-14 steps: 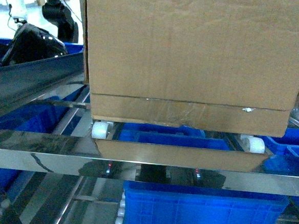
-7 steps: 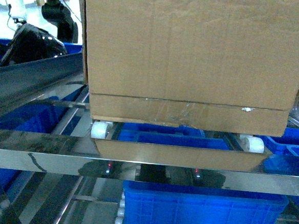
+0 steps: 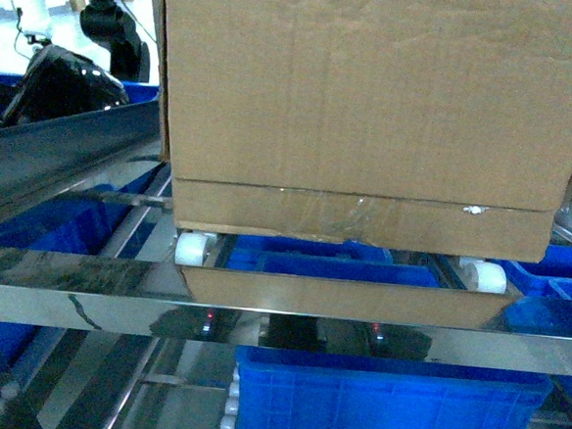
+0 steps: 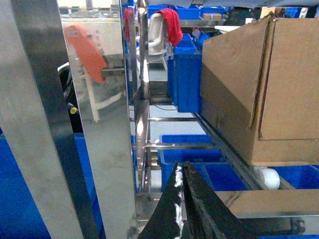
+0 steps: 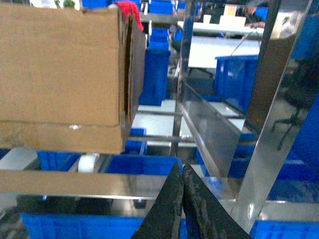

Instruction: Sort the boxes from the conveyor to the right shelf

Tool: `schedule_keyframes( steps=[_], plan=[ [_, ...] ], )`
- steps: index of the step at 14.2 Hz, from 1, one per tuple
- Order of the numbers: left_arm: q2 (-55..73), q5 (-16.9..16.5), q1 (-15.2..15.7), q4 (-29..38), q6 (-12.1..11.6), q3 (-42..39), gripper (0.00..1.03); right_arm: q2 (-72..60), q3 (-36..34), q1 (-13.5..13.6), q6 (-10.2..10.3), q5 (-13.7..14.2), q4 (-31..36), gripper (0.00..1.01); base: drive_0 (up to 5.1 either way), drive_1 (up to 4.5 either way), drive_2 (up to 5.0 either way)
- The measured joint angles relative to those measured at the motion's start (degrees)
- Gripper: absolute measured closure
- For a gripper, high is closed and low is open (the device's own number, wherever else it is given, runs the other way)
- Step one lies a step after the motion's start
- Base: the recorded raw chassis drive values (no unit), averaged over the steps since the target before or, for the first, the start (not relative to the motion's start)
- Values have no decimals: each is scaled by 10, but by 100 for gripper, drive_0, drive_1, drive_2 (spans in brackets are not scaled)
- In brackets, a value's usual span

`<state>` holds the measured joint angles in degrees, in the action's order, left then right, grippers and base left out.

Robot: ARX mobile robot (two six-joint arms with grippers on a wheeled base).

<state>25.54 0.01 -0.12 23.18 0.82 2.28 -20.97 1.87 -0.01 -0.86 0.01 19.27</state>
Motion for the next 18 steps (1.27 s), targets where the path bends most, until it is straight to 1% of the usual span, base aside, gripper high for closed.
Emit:
schedule_keyframes(
  steps=[1, 6, 11, 12, 13, 14, 15, 16, 17, 18],
  plan=[
    [-2, 0, 0, 27, 0, -14, 101, 5, -12, 0, 0, 0, 14, 99, 0, 0, 0],
    [-90, 0, 0, -66, 0, -14, 101, 77, -12, 0, 0, 0, -60, 99, 0, 0, 0],
    [-134, 0, 0, -110, 0, -14, 101, 115, -12, 0, 0, 0, -99, 99, 0, 0, 0],
    [-143, 0, 0, -118, 0, -14, 101, 154, -11, 0, 0, 0, -160, 99, 0, 0, 0],
    [-150, 0, 0, -126, 0, -14, 101, 199, -11, 0, 0, 0, -197, 99, 0, 0, 0],
    [-159, -1, 0, -135, 0, -14, 101, 207, -10, 0, 0, 0, -190, 99, 0, 0, 0],
    [-229, -1, 0, -236, 0, -14, 101, 207, -11, 0, 0, 0, -198, 99, 0, 0, 0],
    [-249, 0, 0, -222, 0, -13, 101, 207, -11, 0, 0, 0, -193, 99, 0, 0, 0],
    [-249, 0, 0, -238, 0, -14, 101, 207, -11, 0, 0, -1, -195, 99, 0, 0, 0],
    [-249, 0, 0, -232, 0, -14, 101, 207, -11, 0, 0, 0, -196, 99, 0, 0, 0]
  ],
)
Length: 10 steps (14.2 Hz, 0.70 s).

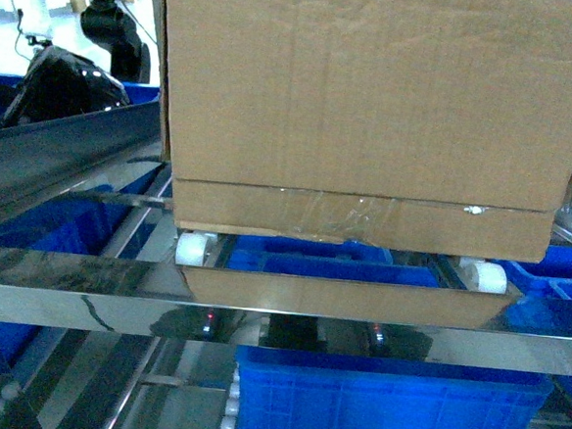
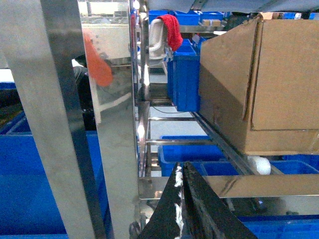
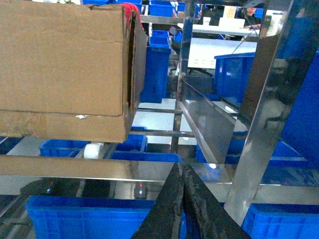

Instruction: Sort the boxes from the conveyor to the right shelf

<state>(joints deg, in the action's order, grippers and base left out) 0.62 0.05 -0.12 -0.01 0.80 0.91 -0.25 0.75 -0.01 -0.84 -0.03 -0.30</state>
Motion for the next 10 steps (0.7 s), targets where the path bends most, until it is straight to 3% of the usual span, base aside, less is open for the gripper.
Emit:
schedule_keyframes(
  steps=[5, 10],
  plan=[
    [0, 0, 0, -2, 0, 0, 98, 0, 0, 0, 0, 0, 0, 99, 0, 0, 0],
    [0, 0, 0, -2, 0, 0, 42, 0, 0, 0, 0, 0, 0, 44, 0, 0, 0]
  ],
)
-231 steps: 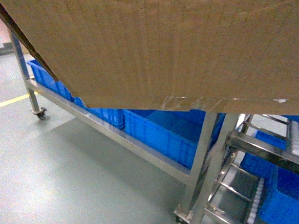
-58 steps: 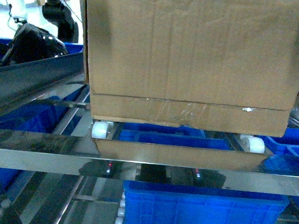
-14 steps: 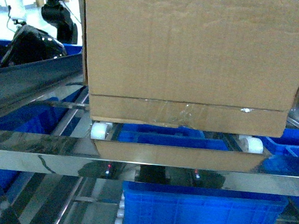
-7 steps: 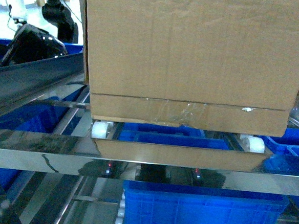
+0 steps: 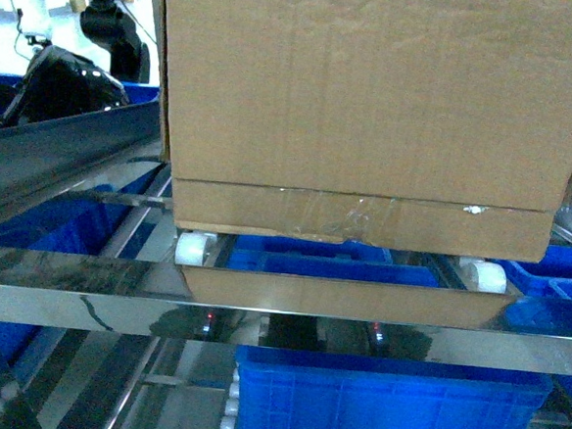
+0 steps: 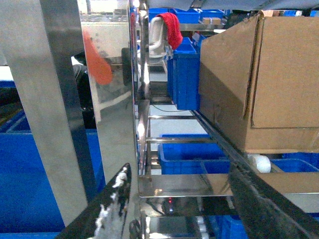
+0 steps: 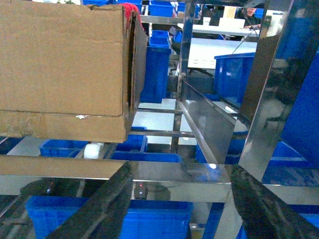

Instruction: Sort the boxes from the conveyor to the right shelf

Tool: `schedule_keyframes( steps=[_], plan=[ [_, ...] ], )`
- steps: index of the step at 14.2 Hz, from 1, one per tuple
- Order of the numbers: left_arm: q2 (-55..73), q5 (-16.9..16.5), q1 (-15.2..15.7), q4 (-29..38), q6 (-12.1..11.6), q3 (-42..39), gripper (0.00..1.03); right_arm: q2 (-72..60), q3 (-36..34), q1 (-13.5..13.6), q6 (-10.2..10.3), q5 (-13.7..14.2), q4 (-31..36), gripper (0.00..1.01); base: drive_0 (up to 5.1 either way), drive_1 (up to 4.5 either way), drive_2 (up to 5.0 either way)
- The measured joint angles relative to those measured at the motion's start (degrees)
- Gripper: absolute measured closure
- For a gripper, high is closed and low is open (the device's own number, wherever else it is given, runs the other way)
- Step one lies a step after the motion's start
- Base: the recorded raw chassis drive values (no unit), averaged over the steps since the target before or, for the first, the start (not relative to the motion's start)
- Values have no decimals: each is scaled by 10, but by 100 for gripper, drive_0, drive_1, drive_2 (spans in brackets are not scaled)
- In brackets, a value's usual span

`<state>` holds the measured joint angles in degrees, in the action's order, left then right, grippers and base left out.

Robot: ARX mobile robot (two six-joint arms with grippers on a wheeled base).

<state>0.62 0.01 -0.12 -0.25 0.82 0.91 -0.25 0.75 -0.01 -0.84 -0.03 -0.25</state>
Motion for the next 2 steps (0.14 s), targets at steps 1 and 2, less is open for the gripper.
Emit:
schedule_keyframes(
  steps=[1, 2],
  plan=[
    [0, 0, 0, 0, 0, 0, 29, 0, 0, 0, 0, 0, 0, 31, 0, 0, 0],
    [0, 0, 0, 0, 0, 0, 13, 0, 0, 0, 0, 0, 0, 15, 0, 0, 0]
  ],
)
